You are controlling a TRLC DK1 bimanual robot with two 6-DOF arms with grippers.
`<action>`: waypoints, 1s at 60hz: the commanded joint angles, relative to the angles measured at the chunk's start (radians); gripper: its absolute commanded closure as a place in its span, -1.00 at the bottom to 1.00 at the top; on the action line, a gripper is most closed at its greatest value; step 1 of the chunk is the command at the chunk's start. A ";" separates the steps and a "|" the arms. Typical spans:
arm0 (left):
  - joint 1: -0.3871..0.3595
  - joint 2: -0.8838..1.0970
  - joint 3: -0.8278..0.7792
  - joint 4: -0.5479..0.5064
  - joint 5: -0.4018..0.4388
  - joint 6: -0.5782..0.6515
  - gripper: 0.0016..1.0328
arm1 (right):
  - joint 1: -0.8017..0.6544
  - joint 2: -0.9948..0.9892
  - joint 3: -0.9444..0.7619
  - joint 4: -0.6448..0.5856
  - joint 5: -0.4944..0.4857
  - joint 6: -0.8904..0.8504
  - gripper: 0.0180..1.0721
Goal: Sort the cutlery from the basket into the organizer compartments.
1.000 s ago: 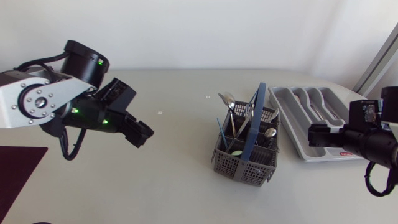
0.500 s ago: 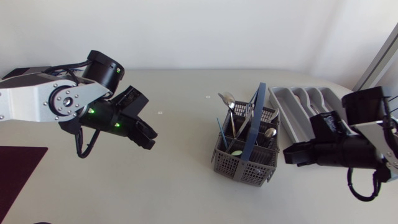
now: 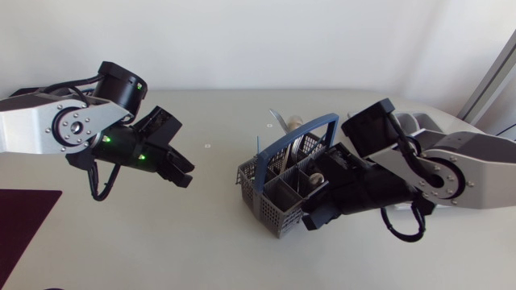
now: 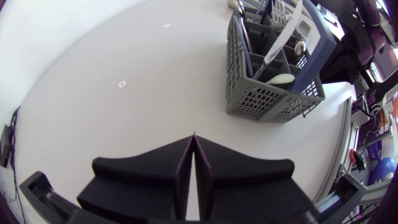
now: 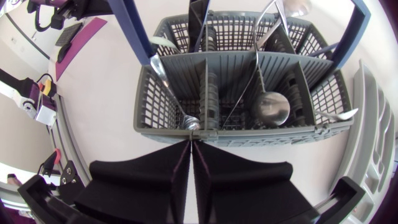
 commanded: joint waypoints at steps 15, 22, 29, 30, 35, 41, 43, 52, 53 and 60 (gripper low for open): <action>-0.028 0.064 -0.039 0.011 0.075 0.055 0.93 | -0.263 -0.189 -0.021 -0.019 0.008 -0.011 0.83; -0.077 0.115 -0.034 0.030 0.099 0.065 0.93 | -0.395 -0.175 -0.039 0.020 0.011 -0.034 0.83; -0.142 0.156 -0.029 0.046 0.135 0.081 0.93 | -0.490 -0.117 -0.044 0.086 0.043 -0.040 0.83; -0.150 0.163 -0.026 0.046 0.141 0.081 0.93 | -0.506 -0.105 -0.042 0.098 0.043 -0.040 0.83; -0.180 0.187 -0.016 0.048 0.154 0.083 0.93 | -0.562 -0.040 -0.038 0.150 0.043 -0.040 0.83; -0.196 0.198 -0.014 0.083 0.191 0.071 0.93 | -0.587 0.063 -0.019 0.208 0.035 -0.038 0.83; -0.197 0.206 -0.011 0.088 0.202 0.068 0.93 | -0.587 0.087 -0.008 0.208 0.031 -0.034 0.83; -0.200 0.230 0.001 0.114 0.222 0.046 0.93 | -0.561 0.165 0.034 0.224 -0.028 -0.018 0.83; -0.200 0.230 0.001 0.116 0.222 0.045 0.93 | -0.558 0.172 0.036 0.224 -0.045 -0.018 0.83; -0.192 0.235 0.000 0.143 0.222 0.037 0.93 | -0.532 0.204 0.057 0.233 -0.117 -0.011 0.83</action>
